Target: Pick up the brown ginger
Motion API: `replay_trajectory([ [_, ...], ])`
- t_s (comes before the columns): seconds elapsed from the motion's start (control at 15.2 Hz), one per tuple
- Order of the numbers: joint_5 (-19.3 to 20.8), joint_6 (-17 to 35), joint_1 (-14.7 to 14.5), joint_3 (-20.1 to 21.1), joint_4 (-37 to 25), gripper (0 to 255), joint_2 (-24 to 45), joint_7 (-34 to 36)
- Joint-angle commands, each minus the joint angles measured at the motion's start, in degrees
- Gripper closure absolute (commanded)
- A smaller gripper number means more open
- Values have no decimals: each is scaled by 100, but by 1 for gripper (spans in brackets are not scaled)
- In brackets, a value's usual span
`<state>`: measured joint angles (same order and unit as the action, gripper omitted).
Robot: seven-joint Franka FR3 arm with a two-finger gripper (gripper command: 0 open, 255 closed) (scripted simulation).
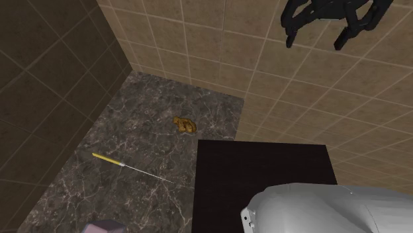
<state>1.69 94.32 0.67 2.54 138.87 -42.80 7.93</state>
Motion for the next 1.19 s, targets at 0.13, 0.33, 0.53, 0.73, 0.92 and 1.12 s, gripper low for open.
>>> replay_trajectory([
  [0.13,-111,392,-127,65,339,0,-18,-36],
  [0.33,-283,1001,-330,173,808,0,12,-94],
  [0.53,-463,1638,-547,294,1225,0,119,-157],
  [0.73,-652,2312,-779,426,1587,0,314,-226],
  [0.92,-846,3024,-1025,566,1887,0,606,-299],
  [1.12,-1046,3774,-1279,715,2119,0,1003,-382],
])
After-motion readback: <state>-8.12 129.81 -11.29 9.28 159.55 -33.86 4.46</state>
